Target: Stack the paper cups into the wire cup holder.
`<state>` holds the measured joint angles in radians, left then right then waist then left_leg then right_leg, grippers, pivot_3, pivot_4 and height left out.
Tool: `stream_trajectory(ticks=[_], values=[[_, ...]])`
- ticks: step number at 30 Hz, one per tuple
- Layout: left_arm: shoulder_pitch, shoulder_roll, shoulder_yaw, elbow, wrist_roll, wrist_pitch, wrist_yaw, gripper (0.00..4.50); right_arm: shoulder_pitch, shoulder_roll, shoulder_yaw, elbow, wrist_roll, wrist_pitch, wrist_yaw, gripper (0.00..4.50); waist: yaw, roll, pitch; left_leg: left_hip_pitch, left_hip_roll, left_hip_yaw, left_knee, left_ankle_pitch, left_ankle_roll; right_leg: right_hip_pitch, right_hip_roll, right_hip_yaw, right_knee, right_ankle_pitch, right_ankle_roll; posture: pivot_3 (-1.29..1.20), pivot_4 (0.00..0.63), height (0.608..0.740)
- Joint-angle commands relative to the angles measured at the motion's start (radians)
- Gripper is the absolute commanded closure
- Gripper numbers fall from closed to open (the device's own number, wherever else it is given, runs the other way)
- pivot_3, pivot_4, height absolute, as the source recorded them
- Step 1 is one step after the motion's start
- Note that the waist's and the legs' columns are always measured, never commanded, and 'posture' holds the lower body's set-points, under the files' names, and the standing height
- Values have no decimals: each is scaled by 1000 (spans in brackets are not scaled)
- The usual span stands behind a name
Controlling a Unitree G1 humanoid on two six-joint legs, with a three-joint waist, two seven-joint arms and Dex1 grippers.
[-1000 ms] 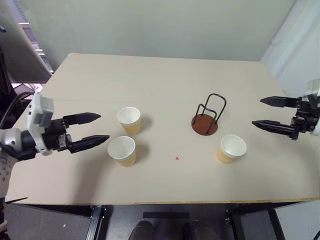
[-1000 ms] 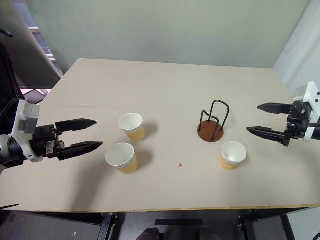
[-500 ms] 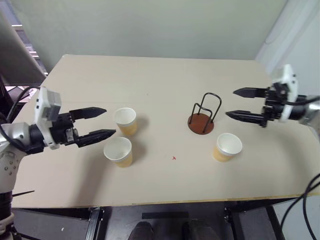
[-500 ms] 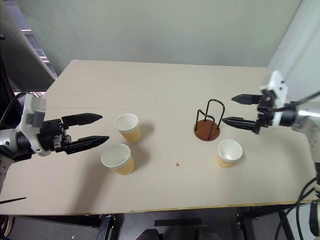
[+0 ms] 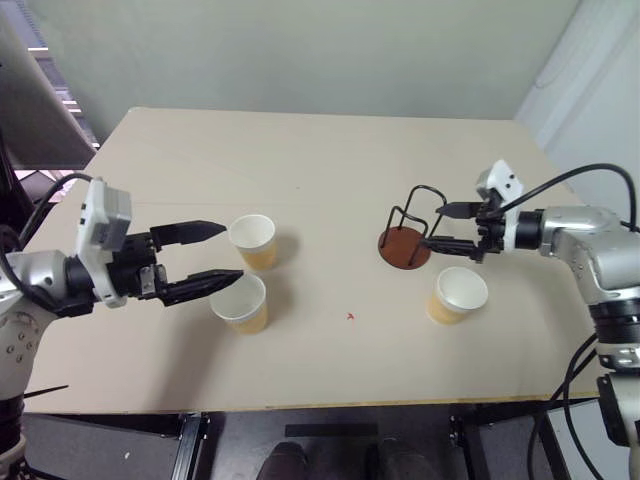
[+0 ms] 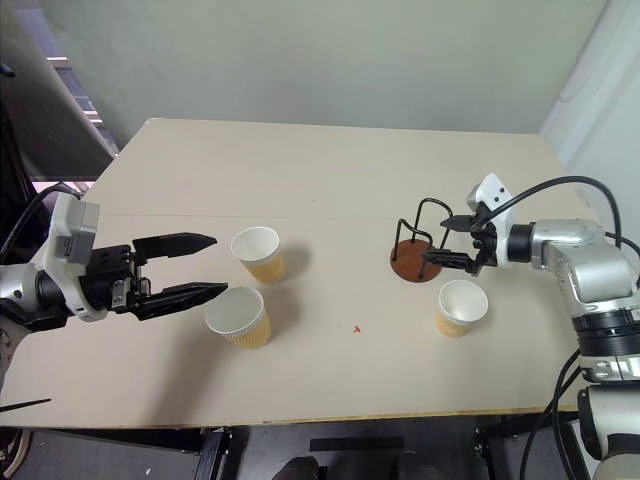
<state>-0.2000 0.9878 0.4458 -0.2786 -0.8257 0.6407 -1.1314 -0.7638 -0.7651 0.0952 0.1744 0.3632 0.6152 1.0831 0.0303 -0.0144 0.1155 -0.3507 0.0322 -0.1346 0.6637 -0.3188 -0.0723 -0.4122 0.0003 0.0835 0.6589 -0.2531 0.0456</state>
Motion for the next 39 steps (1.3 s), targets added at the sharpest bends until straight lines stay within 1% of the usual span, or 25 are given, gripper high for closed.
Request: stream_trajectory(ticks=[1, 3, 7, 10, 12, 15, 18, 21, 23, 25, 29, 32, 34, 39], values=[[11, 2, 35, -35, -11, -10, 4, 0, -37, 16, -3, 8, -13, -27, 13, 1323, 0, 0, 0, 0, 0, 0, 0, 0, 0, 0, 0, 0, 0, 0, 0, 0, 150, 740], [19, 2, 38, -36, -9, -14, 7, 0, -46, 33, 2, 26, -25, -37, 12, 1943, 0, 0, 0, 0, 0, 0, 0, 0, 0, 0, 0, 0, 0, 0, 0, 0, 150, 740], [31, 2, 43, -43, -8, -16, 12, 0, -68, 63, 2, 61, -43, -48, 8, 3423, 2, 0, 0, 0, 0, 0, 0, 0, 0, 0, 0, 0, 0, 0, 0, 0, 150, 740], [39, 2, 46, -46, -3, -18, 15, 0, -73, 73, 0, 78, -56, -60, 11, 4449, 2, 0, 0, 0, 0, 0, 0, 0, 0, 0, 0, 0, 0, 0, 0, 0, 150, 740], [42, 2, 48, -48, -3, -18, 15, 0, -75, 70, -4, 81, -59, -64, 19, 4481, 2, 0, 0, 0, 0, 0, 0, 0, 0, 0, 0, 0, 0, 0, 0, 0, 150, 740], [45, 4, 51, -48, -3, -20, 17, 0, -75, 39, -18, 33, -25, -54, 85, 4481, 2, 0, 0, 0, 0, 0, 0, 0, 0, 0, 0, 0, 0, 0, 0, 0, 150, 740], [47, 8, 54, -46, -4, -21, 14, 0, -64, 1, -26, -95, 52, 4, 181, 4481, 2, 1, 0, -1, -1, 0, 0, 0, 0, -1, 0, 0, 0, 0, -1, 0, 150, 740], [39, 9, 50, -53, -21, -15, 3, 0, -24, -16, -17, -285, 161, 77, 252, 4481, 0, 0, 0, -1, -1, 1, -1, 0, -1, -1, 1, 0, -1, -1, -1, 0, 150, 740], [28, 18, 27, -60, -26, -12, -18, 0, 8, -6, 32, -429, 204, 98, 272, 4481, 0, 0, 0, -1, 0, 2, -1, 0, -2, 0, 3, 0, -2, -1, -2, 0, 150, 740], [15, 26, 6, -65, -30, -10, -40, 0, 30, 12, 85, -520, 200, 93, 268, 4481, -3, 0, 0, -1, 0, 2, 0, 0, -2, 0, 6, 0, -2, -1, -2, 0, 150, 740], [0, 65, -53, -88, -31, -2, -116, 0, 16, 48, 178, -511, 122, 20, 268, 4481, -6, 0, 0, 0, 1, 1, 2, 0, -2, 1, 8, 2, -1, 0, -1, 0, 150, 740], [-3, 88, -80, -94, -29, -6, -161, 0, 5, 40, 219, -468, 66, -59, 306, 4481, -5, 0, 0, 1, 1, 1, 3, 0, -1, 2, 8, 2, 0, 0, -2, 0, 150, 740], [21, 118, -104, -103, 1, -18, -203, 0, -3, 36, 240, -434, 40, -109, 343, 4481, -5, 0, 0, 1, 2, 0, 3, 0, -1, 1, 6, 2, 1, 0, -2, 0, 150, 740], [52, 125, -105, -129, 19, -17, -198, 0, -9, 40, 264, -391, 5, -159, 390, 4481, -8, 0, 0, 0, 4, 1, 0, -1, -1, 0, 8, 2, 1, -1, -3, 0, 150, 740]])
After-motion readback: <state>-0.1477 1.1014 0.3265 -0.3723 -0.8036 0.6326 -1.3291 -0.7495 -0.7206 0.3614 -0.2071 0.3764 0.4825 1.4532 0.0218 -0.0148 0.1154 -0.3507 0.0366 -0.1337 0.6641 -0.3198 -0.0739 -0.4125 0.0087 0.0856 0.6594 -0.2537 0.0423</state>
